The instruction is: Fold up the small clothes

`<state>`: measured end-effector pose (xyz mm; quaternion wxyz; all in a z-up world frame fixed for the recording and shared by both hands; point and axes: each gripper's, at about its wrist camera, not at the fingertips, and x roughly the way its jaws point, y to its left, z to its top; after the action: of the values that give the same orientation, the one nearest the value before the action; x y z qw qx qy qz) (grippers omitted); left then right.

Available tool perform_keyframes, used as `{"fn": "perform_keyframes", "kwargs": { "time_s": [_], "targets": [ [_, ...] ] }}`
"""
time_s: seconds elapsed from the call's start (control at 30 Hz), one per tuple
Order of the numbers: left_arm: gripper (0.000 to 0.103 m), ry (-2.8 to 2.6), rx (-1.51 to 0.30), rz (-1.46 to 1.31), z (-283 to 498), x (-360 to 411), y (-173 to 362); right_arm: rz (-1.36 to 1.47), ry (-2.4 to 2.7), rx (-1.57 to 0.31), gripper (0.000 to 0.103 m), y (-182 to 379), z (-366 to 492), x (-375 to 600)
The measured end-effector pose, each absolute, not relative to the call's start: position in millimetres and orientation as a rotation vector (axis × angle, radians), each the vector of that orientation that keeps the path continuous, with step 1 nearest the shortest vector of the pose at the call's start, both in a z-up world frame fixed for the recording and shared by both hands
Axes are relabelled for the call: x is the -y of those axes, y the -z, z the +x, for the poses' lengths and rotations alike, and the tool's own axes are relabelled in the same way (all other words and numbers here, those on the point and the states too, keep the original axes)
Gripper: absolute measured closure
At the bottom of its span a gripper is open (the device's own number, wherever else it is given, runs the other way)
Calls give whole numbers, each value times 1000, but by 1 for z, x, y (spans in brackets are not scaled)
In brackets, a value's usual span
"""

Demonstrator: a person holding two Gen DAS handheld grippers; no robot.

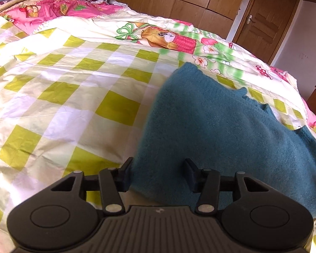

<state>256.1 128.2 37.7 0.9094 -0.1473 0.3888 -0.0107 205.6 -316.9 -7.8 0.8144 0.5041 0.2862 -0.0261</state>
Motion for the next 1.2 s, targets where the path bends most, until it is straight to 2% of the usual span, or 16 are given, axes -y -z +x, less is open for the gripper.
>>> {"fn": "perform_keyframes", "kwargs": {
  "time_s": [0.27, 0.43, 0.6, 0.7, 0.73, 0.8, 0.9, 0.97, 1.1, 1.2],
  "targets": [
    [47, 138, -852, -231, 190, -110, -51, 1028, 63, -636, 86, -13, 143, 340],
    [45, 229, -692, -55, 167, -66, -98, 965, 126, -611, 85, -17, 128, 356],
    [38, 277, -571, 29, 179, -17, -120, 1027, 125, -605, 74, -3, 131, 365],
    [37, 308, -582, 53, 205, 20, -110, 1074, 127, -570, 63, 5, 136, 365],
    [37, 310, -590, 65, 216, 32, -103, 1088, 123, -556, 56, 7, 139, 365],
    [37, 326, -604, 84, 231, 52, -90, 1104, 135, -536, 52, 10, 145, 364],
    [36, 285, -584, 255, 239, 89, -59, 1074, 157, -509, 55, 8, 148, 359],
    [35, 243, -626, 380, 244, 105, -30, 1077, 156, -495, 77, 7, 146, 363],
    [38, 256, -583, 379, 228, 105, -39, 1022, 149, -496, 79, 0, 144, 365],
    [36, 278, -561, 308, 222, 96, -49, 1004, 178, -504, 76, 0, 146, 360]
  ]
}}
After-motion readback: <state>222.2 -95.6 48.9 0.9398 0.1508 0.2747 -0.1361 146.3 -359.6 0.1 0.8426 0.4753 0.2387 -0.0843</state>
